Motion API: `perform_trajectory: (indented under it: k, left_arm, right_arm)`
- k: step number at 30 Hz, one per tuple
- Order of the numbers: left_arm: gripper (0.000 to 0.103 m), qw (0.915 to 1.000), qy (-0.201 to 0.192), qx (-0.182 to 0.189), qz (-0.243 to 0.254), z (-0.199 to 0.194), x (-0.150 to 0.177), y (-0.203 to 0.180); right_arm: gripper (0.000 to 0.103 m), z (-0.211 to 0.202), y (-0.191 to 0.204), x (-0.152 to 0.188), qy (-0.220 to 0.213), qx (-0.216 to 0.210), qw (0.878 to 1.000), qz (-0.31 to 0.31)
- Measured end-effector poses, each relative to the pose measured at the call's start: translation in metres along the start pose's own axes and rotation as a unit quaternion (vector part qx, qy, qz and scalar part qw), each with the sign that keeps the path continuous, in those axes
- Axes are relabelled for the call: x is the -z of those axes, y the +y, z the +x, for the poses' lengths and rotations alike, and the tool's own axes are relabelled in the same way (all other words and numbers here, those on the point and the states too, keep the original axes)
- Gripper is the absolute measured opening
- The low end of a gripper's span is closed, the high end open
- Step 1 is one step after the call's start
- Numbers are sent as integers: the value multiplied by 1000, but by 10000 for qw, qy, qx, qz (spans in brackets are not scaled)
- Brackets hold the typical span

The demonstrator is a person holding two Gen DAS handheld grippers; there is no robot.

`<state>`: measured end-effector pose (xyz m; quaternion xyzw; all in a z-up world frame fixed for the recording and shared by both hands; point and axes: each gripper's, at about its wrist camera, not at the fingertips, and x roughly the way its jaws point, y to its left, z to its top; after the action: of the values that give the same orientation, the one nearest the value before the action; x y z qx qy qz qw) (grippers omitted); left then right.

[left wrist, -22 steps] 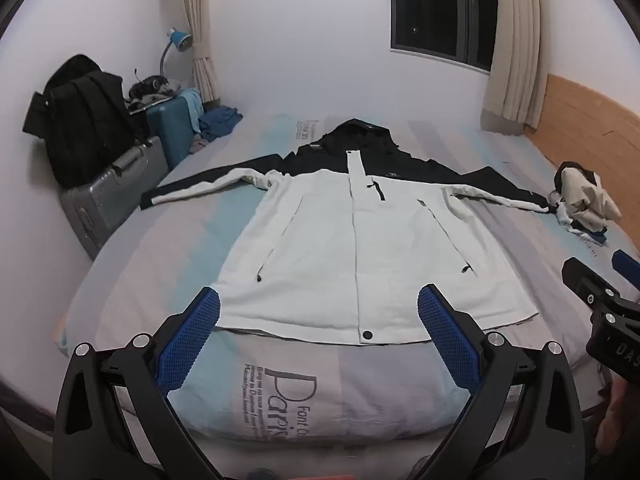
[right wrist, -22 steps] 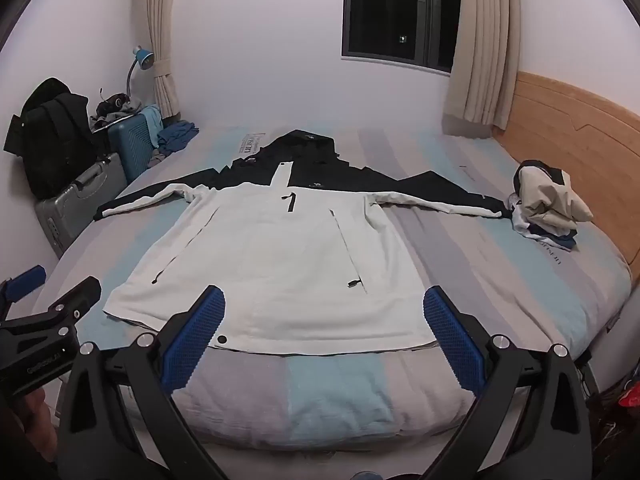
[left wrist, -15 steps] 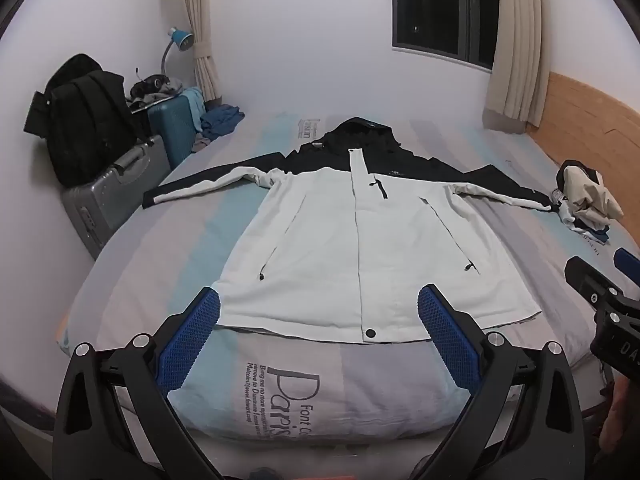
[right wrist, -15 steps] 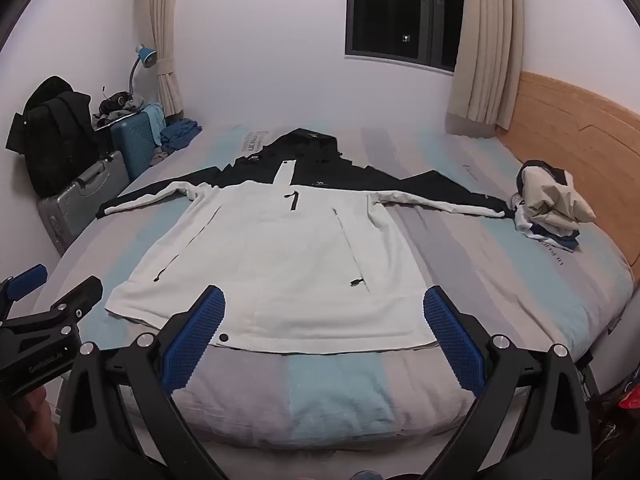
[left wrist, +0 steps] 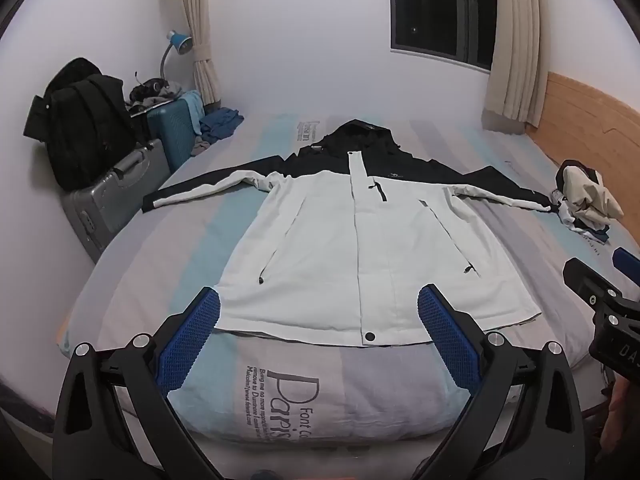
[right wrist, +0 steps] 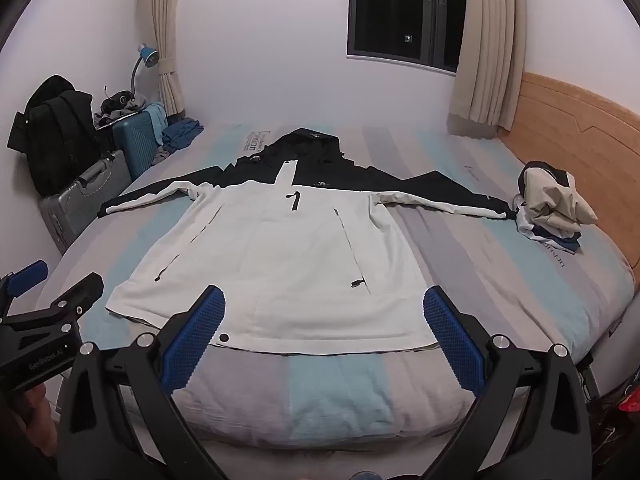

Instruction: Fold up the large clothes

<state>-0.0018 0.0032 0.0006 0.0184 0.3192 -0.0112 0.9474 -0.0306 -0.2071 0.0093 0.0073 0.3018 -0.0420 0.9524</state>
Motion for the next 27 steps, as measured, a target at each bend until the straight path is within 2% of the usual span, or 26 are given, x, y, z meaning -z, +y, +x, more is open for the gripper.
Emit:
perform_trajectory:
  k: [27]
  left_arm:
    - [97,10000,48,-49,62,4,4,-8]
  right_arm:
    - [96,1,2,6,81,38,10000,1]
